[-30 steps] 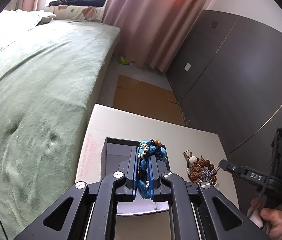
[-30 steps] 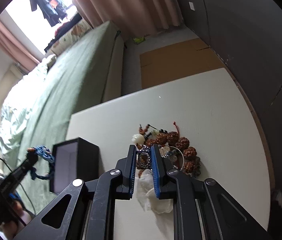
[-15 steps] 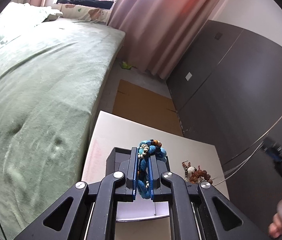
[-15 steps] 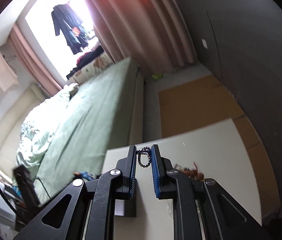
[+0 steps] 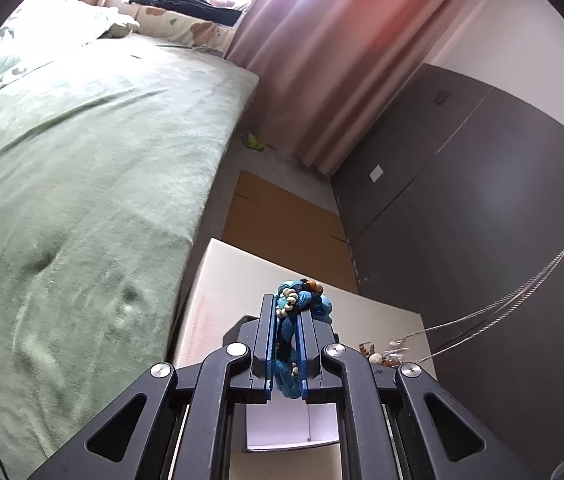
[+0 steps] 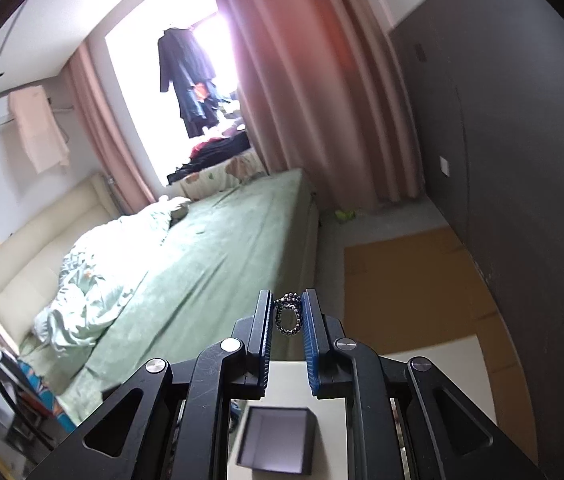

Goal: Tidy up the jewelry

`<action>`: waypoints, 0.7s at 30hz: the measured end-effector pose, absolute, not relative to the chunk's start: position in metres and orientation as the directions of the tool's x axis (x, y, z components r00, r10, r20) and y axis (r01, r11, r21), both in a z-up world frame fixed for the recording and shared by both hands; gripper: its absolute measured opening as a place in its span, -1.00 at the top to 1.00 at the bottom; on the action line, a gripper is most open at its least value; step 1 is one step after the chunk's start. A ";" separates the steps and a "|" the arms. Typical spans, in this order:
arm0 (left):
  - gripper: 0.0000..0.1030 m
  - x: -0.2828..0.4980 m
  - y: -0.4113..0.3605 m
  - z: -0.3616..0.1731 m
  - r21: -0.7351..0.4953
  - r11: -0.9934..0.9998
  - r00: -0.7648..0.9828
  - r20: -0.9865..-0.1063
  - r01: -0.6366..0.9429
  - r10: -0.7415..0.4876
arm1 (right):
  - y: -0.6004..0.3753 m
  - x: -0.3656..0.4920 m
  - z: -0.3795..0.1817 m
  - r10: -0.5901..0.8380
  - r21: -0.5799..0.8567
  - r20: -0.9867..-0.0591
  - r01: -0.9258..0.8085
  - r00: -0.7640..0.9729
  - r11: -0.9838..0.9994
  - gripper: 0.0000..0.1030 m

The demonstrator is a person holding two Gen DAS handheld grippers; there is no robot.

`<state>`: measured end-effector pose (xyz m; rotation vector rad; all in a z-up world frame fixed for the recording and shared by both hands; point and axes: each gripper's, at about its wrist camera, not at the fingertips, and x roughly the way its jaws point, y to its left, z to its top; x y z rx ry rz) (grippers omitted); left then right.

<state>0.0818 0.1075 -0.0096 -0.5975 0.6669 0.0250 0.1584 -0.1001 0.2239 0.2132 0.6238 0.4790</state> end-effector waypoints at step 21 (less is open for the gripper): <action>0.83 0.076 0.124 -0.005 -0.549 0.805 0.807 -0.568 -0.225 -0.163 | -0.028 0.144 0.256 0.569 0.297 -0.464 -0.486 0.679 0.822 0.70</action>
